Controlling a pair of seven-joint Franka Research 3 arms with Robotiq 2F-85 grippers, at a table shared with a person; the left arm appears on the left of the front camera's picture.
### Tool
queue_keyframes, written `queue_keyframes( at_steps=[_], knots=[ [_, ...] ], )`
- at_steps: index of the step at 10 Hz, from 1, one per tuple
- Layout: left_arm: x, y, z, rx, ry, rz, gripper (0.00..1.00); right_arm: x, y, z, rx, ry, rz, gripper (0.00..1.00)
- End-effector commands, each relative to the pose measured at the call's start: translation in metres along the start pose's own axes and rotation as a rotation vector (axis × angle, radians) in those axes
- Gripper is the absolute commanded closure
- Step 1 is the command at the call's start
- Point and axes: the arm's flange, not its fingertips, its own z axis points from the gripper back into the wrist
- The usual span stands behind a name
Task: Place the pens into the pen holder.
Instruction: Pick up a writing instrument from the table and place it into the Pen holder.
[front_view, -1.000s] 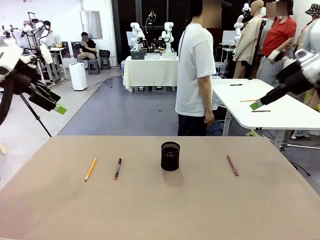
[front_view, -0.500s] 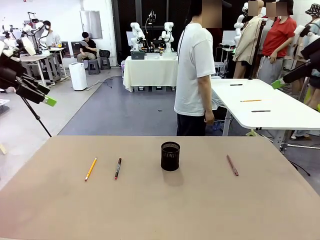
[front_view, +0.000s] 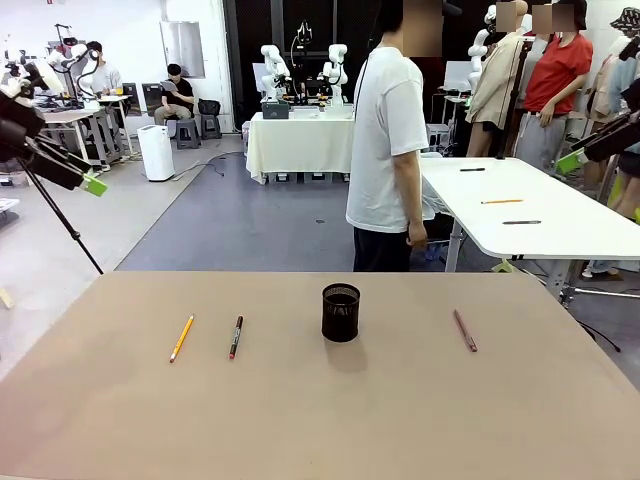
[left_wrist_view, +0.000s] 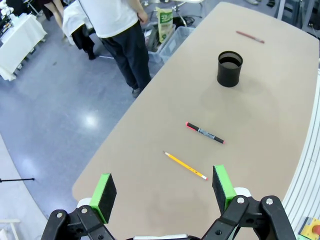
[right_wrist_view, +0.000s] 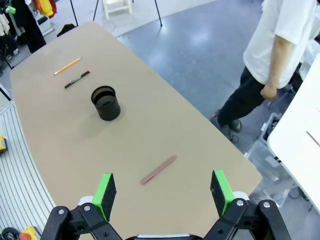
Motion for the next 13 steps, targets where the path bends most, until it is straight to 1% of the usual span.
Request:
queue_keyframes(
  at_steps=[1, 2, 3, 11, 12, 13],
  knots=[
    [0.008, 0.007, 0.003, -0.022, -0.014, 0.018, 0.00, -0.009, 0.001, -0.008, -0.027, 0.011, 0.001, 0.00],
    [0.008, 0.005, 0.002, -0.025, -0.008, 0.046, 0.00, 0.000, 0.000, 0.000, 0.000, 0.000, 0.000, 0.00],
    [0.004, 0.003, 0.002, -0.003, -0.004, 0.002, 0.00, 0.000, 0.000, 0.000, 0.000, 0.000, 0.000, 0.00],
    [0.004, 0.003, 0.002, -0.003, -0.004, 0.002, 0.00, -0.002, 0.000, -0.001, 0.000, 0.002, -0.004, 0.00],
    [0.004, 0.003, 0.002, -0.003, -0.004, 0.002, 0.00, 0.004, 0.020, -0.011, 0.033, 0.076, -0.060, 0.00],
    [0.004, 0.003, 0.002, -0.003, -0.004, 0.002, 0.00, 0.008, 0.035, -0.024, 0.000, 0.160, -0.142, 0.00]
  ],
)
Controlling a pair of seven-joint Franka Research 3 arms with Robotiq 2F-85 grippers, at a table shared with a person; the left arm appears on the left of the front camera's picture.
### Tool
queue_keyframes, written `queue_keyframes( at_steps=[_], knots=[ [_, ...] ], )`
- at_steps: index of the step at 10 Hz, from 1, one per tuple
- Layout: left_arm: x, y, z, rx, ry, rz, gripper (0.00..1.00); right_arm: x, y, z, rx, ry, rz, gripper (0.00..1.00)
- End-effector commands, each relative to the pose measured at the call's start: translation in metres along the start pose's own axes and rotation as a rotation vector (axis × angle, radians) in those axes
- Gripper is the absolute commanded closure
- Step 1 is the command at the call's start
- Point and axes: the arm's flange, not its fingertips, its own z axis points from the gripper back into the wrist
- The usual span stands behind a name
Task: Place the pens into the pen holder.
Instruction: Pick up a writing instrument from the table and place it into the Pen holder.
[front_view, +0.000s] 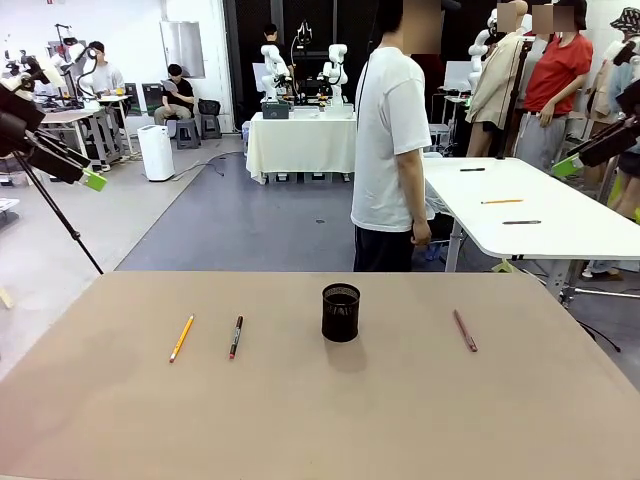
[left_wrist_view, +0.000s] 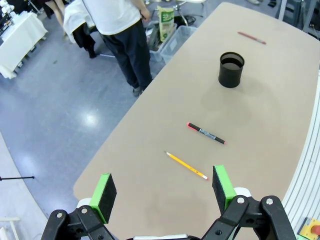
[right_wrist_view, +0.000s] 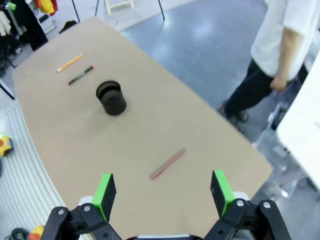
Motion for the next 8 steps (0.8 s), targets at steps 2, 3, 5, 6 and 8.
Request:
queue_keyframes(
  at_steps=[2, 3, 5, 6, 8],
  knots=[
    [-0.002, 0.000, -0.001, -0.005, -0.012, -0.005, 0.00, 0.013, 0.045, -0.076, -0.138, 0.363, -0.211, 0.00],
    [-0.002, 0.000, -0.001, -0.005, -0.012, -0.005, 0.00, 0.013, 0.047, -0.109, -0.174, 0.462, -0.233, 0.00],
    [-0.002, 0.000, -0.001, -0.005, -0.012, -0.005, 0.00, -0.005, 0.040, -0.175, -0.300, 0.543, -0.289, 0.00],
    [-0.002, 0.000, -0.001, -0.005, -0.012, -0.005, 0.00, -0.023, 0.028, -0.210, -0.339, 0.609, -0.327, 0.00],
    [-0.002, 0.000, -0.001, -0.005, -0.012, -0.005, 0.00, -0.042, 0.002, -0.258, -0.397, 0.629, -0.410, 0.00]
  ],
)
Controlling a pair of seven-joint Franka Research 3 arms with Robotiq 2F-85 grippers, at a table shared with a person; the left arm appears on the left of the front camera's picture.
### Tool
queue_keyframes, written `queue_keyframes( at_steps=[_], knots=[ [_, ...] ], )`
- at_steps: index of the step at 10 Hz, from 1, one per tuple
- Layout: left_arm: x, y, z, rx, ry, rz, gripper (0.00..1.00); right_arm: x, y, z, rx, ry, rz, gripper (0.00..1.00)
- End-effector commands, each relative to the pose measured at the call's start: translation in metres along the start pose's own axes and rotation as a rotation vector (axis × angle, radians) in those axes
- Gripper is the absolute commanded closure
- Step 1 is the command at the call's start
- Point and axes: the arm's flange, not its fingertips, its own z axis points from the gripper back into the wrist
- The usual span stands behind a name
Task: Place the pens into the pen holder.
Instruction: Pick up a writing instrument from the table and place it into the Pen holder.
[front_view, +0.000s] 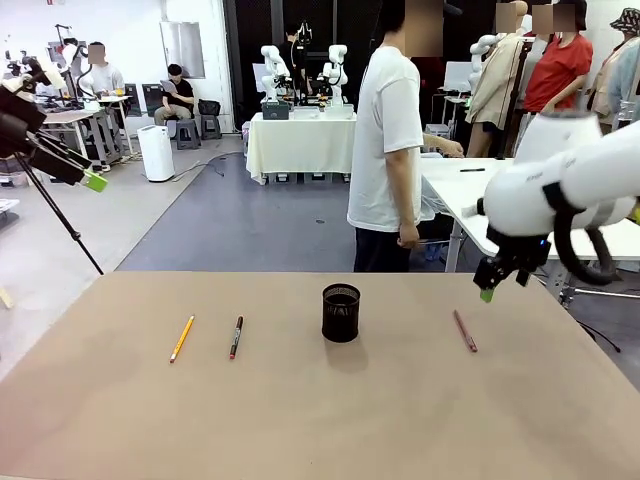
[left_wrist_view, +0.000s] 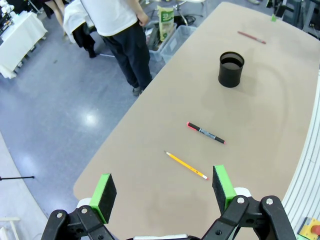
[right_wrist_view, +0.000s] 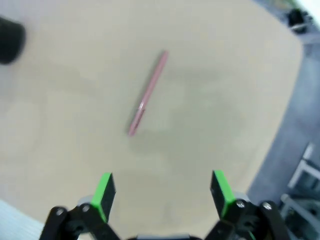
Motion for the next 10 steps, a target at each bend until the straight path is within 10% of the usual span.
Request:
queue_keyframes(
  at_steps=[1, 3, 10],
  knots=[
    [-0.002, 0.000, 0.000, -0.005, -0.013, -0.005, 0.00, 0.026, -0.007, -0.023, 0.000, 0.001, -0.098, 0.00],
    [-0.002, 0.000, 0.000, -0.005, -0.013, -0.005, 0.00, 0.021, -0.015, -0.018, 0.157, -0.093, -0.023, 0.00],
    [-0.002, 0.000, 0.000, -0.005, -0.013, -0.005, 0.00, 0.062, 0.000, -0.074, 0.016, 0.065, -0.234, 0.00]
  ],
)
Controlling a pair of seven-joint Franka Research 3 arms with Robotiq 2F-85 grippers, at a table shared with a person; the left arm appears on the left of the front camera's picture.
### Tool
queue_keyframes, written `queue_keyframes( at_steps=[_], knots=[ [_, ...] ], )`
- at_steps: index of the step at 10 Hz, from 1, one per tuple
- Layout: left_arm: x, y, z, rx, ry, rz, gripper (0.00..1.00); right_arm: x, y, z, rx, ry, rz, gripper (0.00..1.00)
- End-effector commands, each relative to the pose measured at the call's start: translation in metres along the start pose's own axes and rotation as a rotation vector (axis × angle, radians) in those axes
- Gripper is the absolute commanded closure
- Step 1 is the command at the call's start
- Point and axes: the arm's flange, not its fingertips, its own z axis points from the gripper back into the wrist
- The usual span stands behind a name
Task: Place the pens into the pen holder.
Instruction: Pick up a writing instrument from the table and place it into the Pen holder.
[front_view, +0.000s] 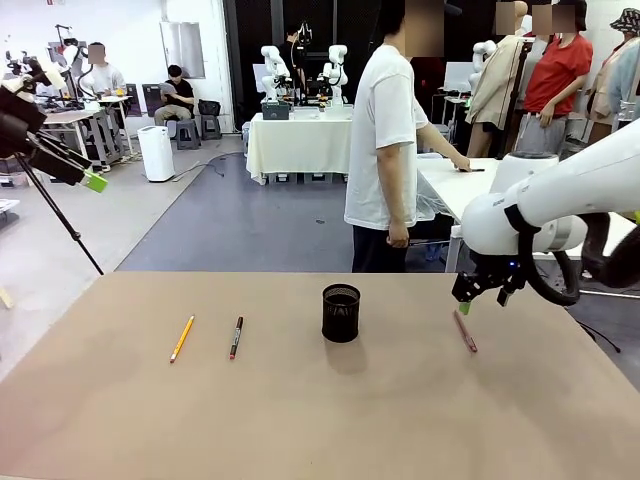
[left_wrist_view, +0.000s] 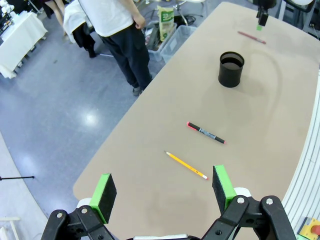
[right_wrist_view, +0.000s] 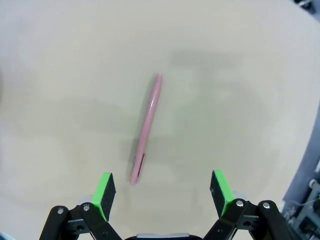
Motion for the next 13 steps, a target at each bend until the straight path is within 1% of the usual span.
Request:
queue_keyframes(
  at_steps=[1, 2, 3, 5, 7, 8, 9, 11, 13],
  knots=[
    [-0.002, 0.000, 0.000, -0.005, -0.014, -0.005, 0.00, 0.032, 0.006, -0.017, -0.055, 0.050, -0.079, 0.00],
    [-0.002, 0.000, 0.000, -0.005, -0.014, -0.005, 0.00, 0.040, 0.008, -0.027, -0.050, 0.070, -0.106, 0.00],
    [-0.002, 0.000, 0.000, -0.005, -0.014, -0.005, 0.00, 0.046, 0.008, -0.035, -0.028, 0.082, -0.106, 0.00],
    [-0.002, 0.000, 0.000, -0.005, -0.014, -0.005, 0.00, 0.057, 0.009, -0.052, -0.025, 0.120, -0.109, 0.00],
    [-0.002, 0.000, 0.000, -0.005, -0.014, -0.005, 0.00, 0.061, 0.007, -0.060, -0.019, 0.153, -0.129, 0.00],
    [-0.002, 0.000, 0.000, -0.005, -0.014, -0.005, 0.00, 0.062, 0.006, -0.063, 0.012, 0.140, -0.121, 0.00],
    [-0.002, 0.000, 0.000, -0.005, -0.014, -0.005, 0.00, 0.063, 0.005, -0.063, 0.005, 0.108, -0.125, 0.20],
    [-0.002, 0.000, 0.000, -0.005, -0.014, -0.005, 0.00, 0.065, 0.004, -0.064, 0.003, 0.101, -0.126, 0.60],
    [-0.002, 0.000, 0.000, -0.005, -0.014, -0.005, 0.00, 0.068, 0.003, -0.068, 0.007, 0.115, -0.130, 0.99]
  ],
)
